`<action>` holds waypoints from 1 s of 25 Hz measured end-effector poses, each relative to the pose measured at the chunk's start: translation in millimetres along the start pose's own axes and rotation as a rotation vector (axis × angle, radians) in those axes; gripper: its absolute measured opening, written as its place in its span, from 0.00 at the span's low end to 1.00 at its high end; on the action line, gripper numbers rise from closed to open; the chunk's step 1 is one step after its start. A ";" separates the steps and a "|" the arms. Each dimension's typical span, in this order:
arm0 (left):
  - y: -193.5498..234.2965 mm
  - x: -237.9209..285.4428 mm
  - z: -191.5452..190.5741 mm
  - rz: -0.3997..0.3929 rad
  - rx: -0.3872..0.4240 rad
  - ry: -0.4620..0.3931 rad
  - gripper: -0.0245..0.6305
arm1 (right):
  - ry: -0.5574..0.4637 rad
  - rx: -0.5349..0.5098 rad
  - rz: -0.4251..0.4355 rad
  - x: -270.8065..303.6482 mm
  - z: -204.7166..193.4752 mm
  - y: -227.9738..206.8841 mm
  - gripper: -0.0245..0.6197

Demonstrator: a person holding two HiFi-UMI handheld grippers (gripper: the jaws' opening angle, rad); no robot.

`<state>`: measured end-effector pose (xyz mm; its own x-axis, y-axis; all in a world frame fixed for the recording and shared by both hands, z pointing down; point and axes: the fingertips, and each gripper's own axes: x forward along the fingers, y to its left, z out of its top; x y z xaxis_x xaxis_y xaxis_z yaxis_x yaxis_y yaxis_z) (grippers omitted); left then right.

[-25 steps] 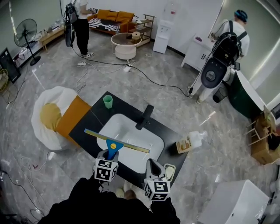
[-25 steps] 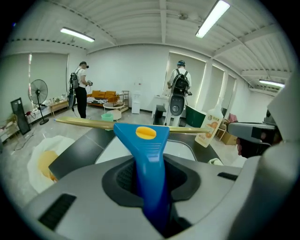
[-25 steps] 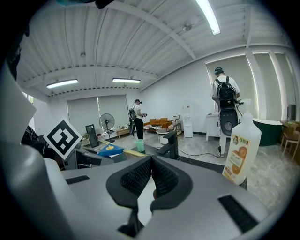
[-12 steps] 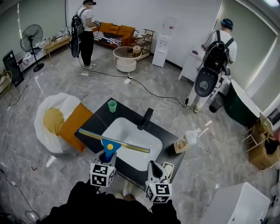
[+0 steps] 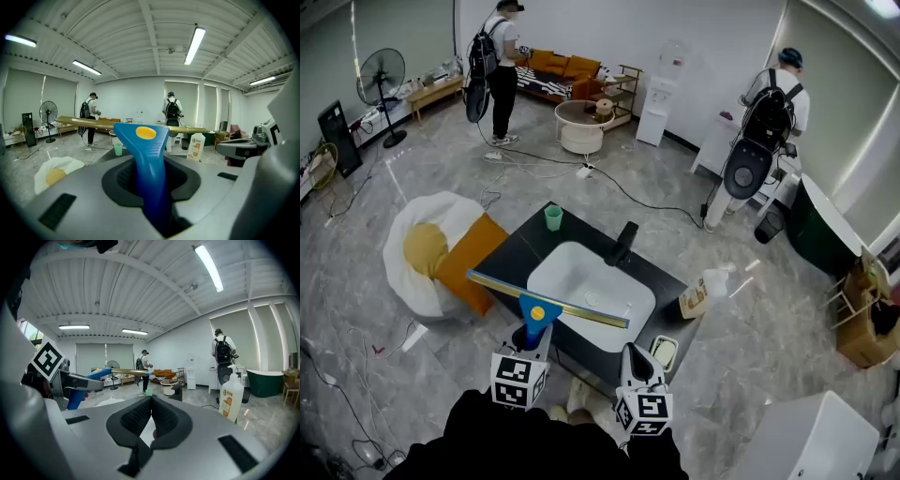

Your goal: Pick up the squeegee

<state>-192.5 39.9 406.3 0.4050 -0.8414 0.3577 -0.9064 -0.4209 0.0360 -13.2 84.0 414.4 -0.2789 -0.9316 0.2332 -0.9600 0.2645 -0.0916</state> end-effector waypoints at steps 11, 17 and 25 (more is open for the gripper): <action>-4.5 -16.5 -7.7 -0.004 -0.001 0.002 0.19 | -0.007 0.002 -0.006 -16.8 -2.3 7.2 0.06; -4.3 -16.3 -6.9 -0.004 0.002 0.003 0.19 | -0.010 -0.005 0.002 -15.7 0.4 10.2 0.06; -6.1 -13.3 -6.2 -0.002 0.001 0.003 0.19 | -0.013 -0.010 -0.003 -13.6 0.8 7.0 0.06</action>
<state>-193.1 55.8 407.1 0.4065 -0.8397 0.3602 -0.9054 -0.4230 0.0356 -16.1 98.3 409.8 -0.2757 -0.9355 0.2210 -0.9611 0.2640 -0.0814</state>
